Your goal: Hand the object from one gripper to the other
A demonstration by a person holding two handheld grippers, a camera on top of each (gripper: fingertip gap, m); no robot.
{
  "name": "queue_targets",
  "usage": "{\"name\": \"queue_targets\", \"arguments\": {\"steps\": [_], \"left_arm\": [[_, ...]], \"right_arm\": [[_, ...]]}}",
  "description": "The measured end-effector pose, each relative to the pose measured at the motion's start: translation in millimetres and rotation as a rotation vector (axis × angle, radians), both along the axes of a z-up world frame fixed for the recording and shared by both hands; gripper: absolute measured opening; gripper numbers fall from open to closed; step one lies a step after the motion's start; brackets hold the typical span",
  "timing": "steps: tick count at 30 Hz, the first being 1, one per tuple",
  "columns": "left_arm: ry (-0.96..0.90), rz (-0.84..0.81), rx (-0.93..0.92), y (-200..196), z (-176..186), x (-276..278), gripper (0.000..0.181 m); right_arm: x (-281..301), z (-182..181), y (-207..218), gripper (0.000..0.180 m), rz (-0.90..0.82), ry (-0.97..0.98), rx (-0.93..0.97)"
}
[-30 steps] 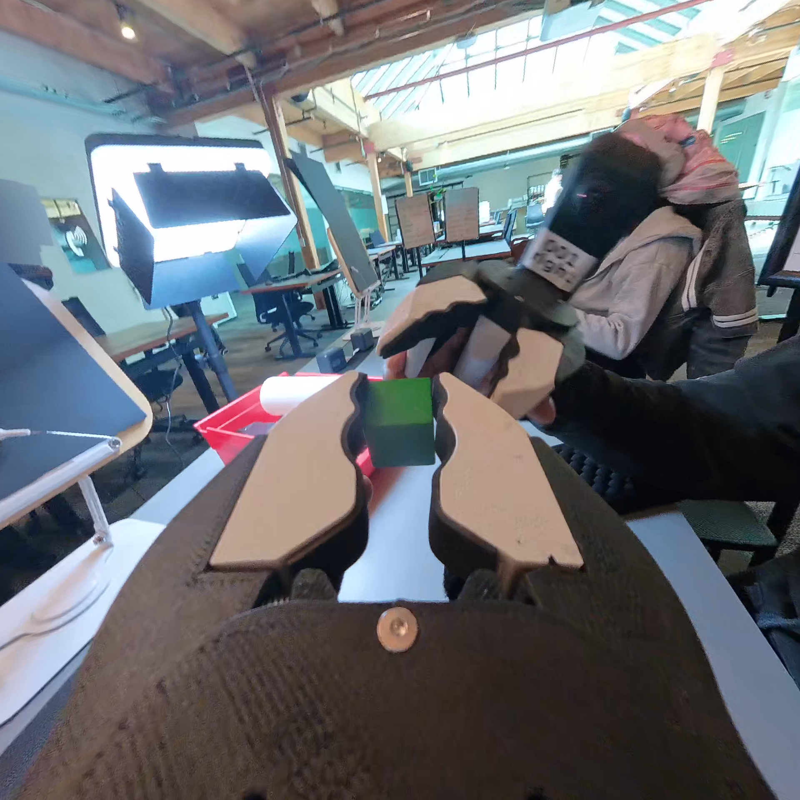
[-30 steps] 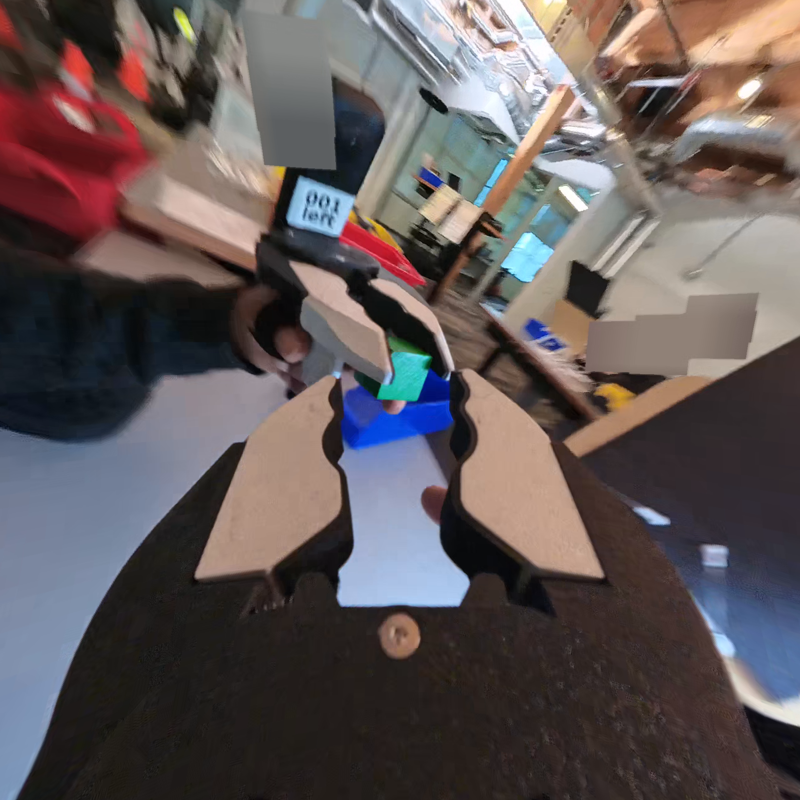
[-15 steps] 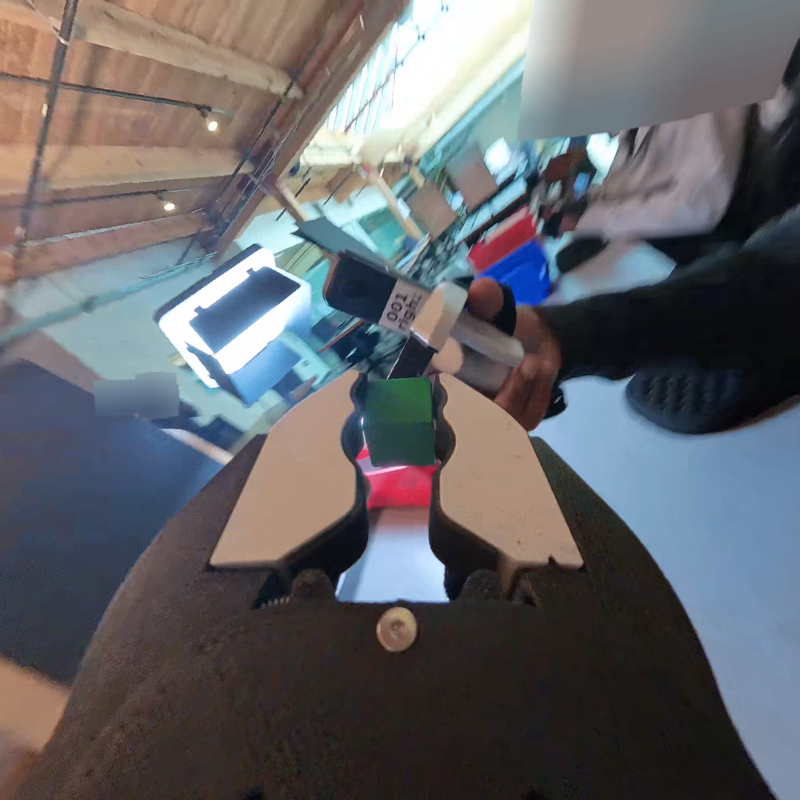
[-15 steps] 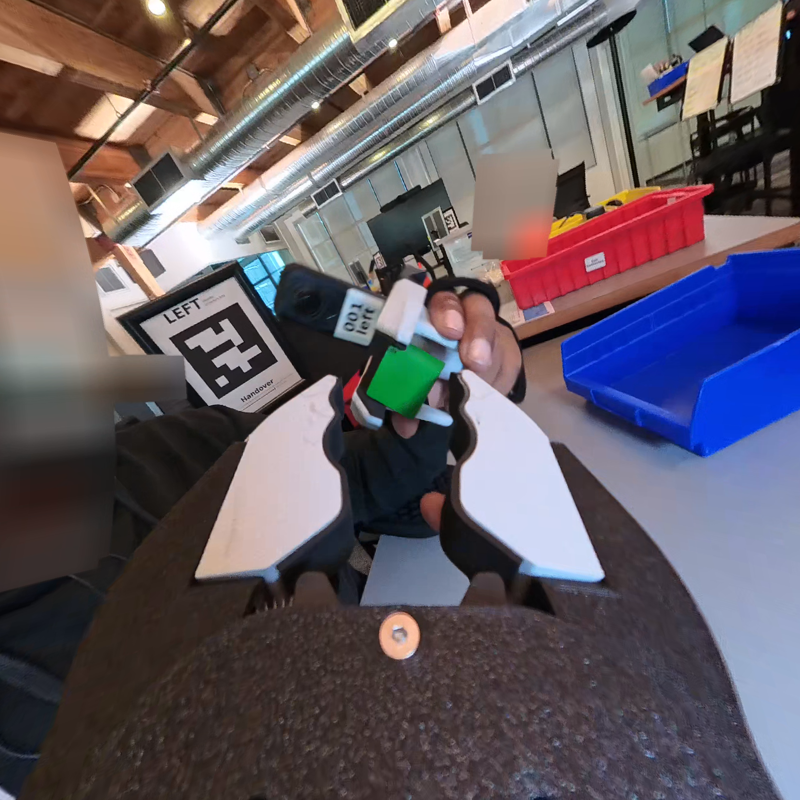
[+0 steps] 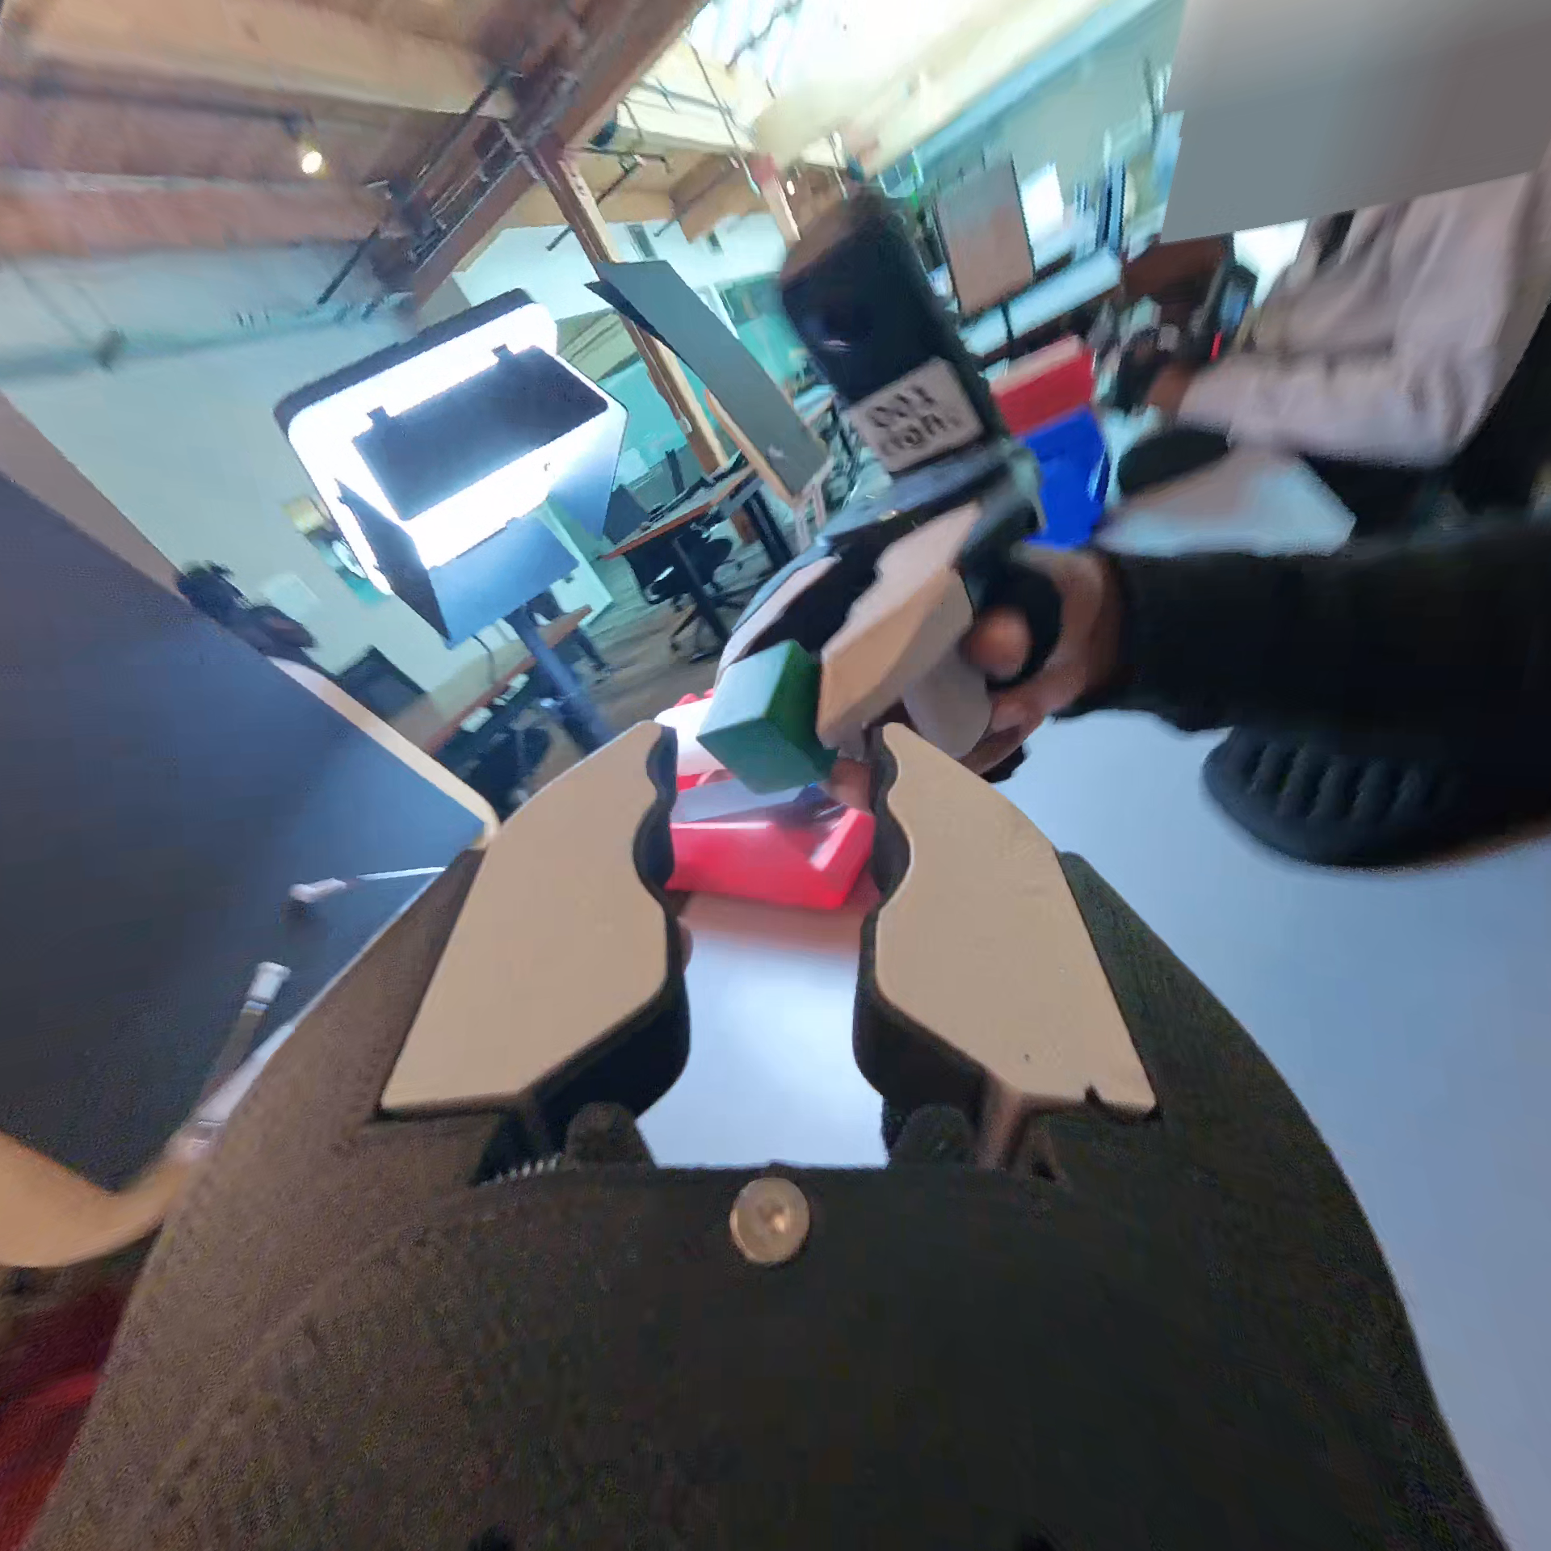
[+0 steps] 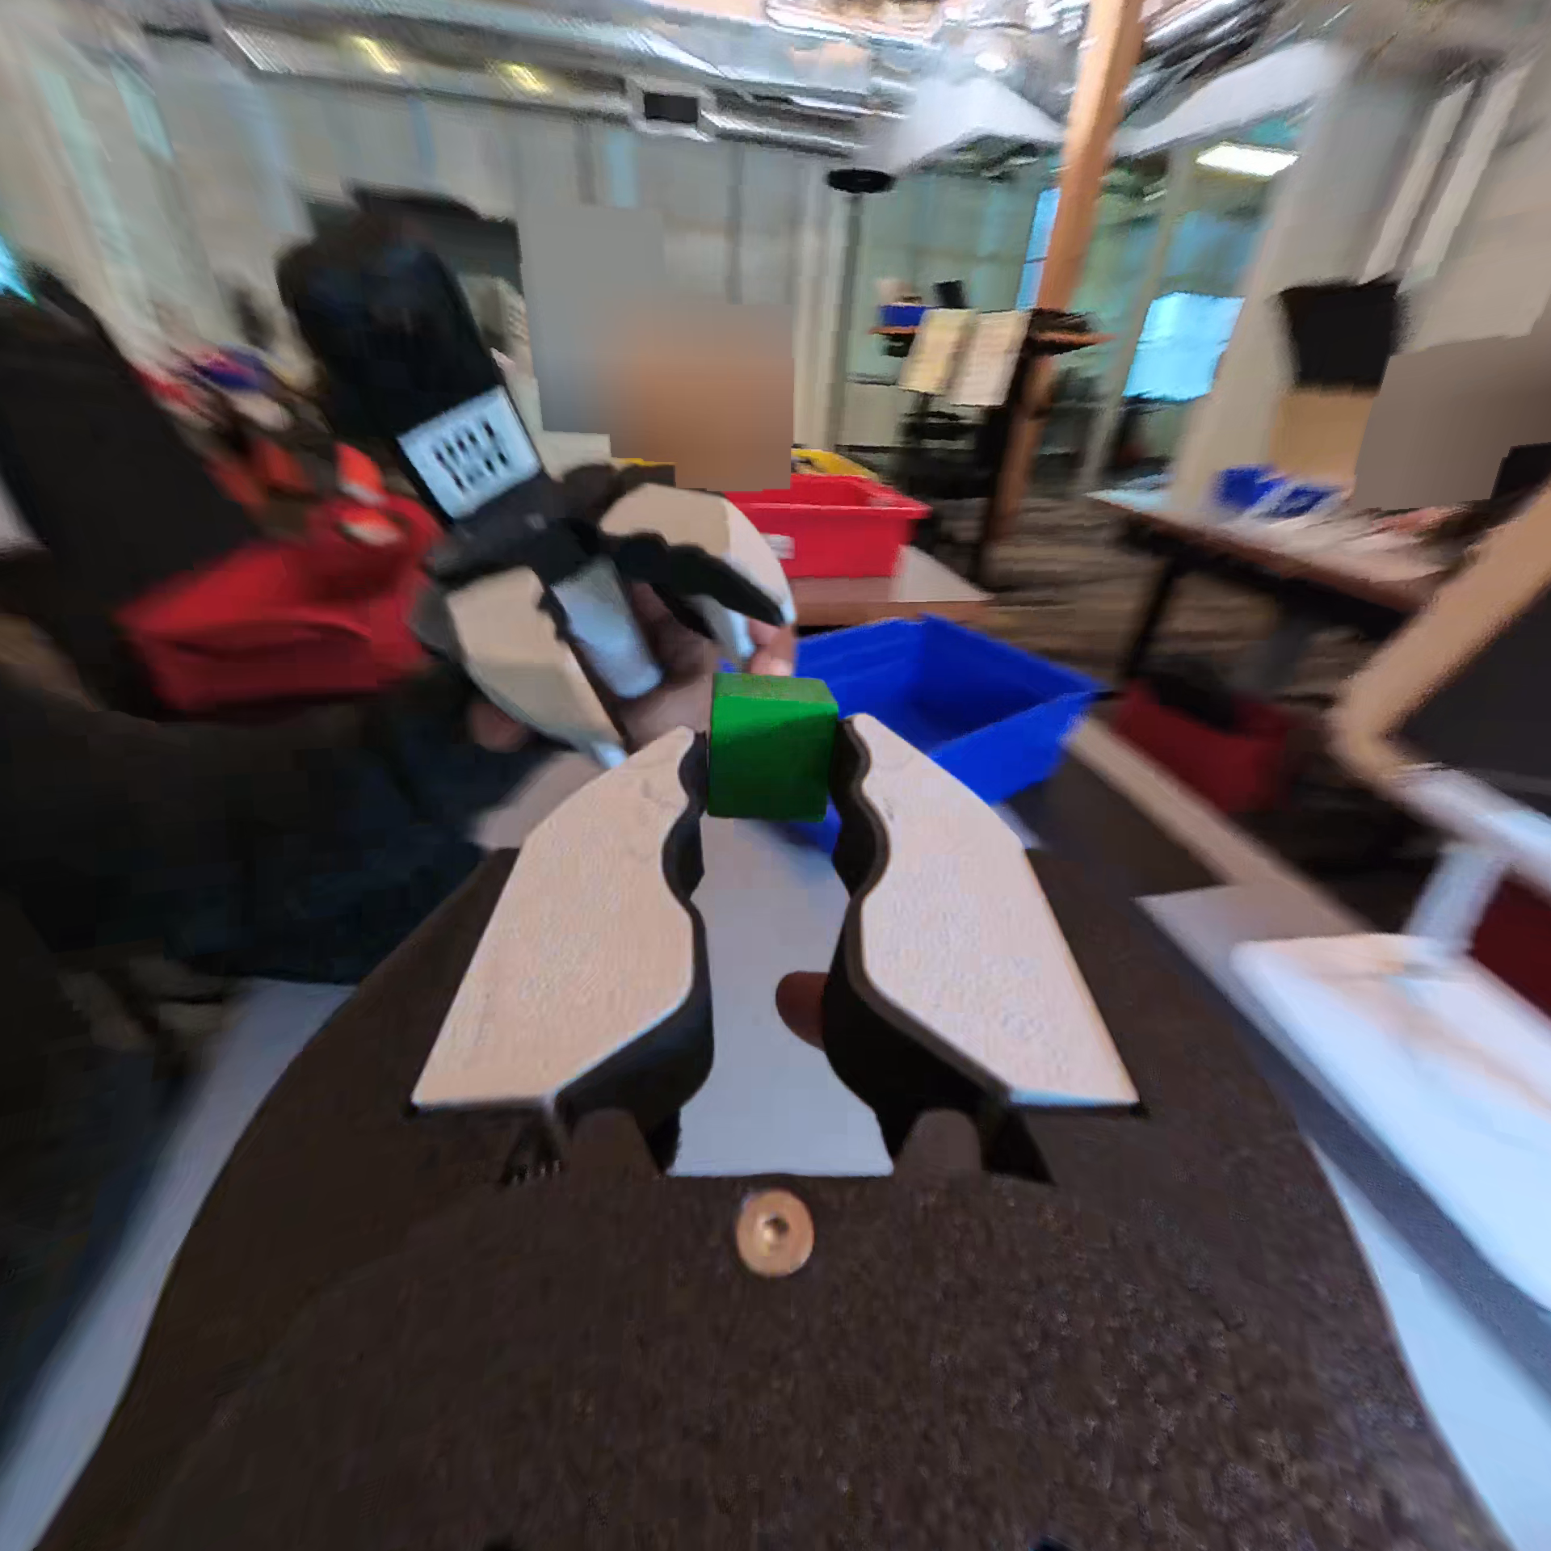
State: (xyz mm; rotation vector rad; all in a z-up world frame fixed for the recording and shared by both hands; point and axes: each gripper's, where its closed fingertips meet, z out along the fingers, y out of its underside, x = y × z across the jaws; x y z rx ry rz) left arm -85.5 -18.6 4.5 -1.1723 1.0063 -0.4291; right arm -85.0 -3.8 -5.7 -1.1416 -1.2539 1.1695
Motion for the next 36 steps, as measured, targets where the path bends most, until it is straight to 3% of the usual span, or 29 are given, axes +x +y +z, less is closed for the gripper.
{"name": "queue_targets", "arguments": {"steps": [4,9,14,16,19,22,25,30,36], "left_arm": [[-0.19,-0.016,-0.241,12.6,3.5,1.1,0.04],[-0.274,0.012,-0.38,24.8,-8.1,12.9,0.043],[-0.213,0.114,-0.379,35.6,-22.3,13.1,0.038],[-0.19,0.136,-0.374,38.4,-25.7,9.6,0.029],[-0.169,0.098,-0.349,34.5,-23.4,8.6,0.028],[-0.148,0.067,-0.27,30.6,-18.3,5.5,0.028],[-0.15,0.108,-0.143,30.4,-6.6,-5.6,0.028],[-0.038,0.324,0.197,27.0,17.4,-28.5,0.028],[0.236,0.507,0.56,16.2,21.7,-19.3,0.028]], "right_arm": [[7.9,1.6,21.2,0.028,-0.306,-0.088,0.439],[2.6,-2.8,25.6,0.028,-0.541,-0.222,0.905],[-5.6,-11.9,24.9,0.028,-0.632,-0.332,1.18],[-7.3,-14.0,24.4,0.028,-0.646,-0.357,1.238],[-8.5,-10.6,19.3,0.028,-0.651,-0.336,1.288],[-9.7,-7.3,10.2,0.028,-0.545,-0.255,1.086],[-5.4,2.9,-1.7,0.041,-0.371,-0.153,0.707],[16.6,29.0,-4.2,0.046,-0.127,0.017,0.132],[4.8,16.1,-4.2,0.048,-0.057,0.001,-0.038]]}}
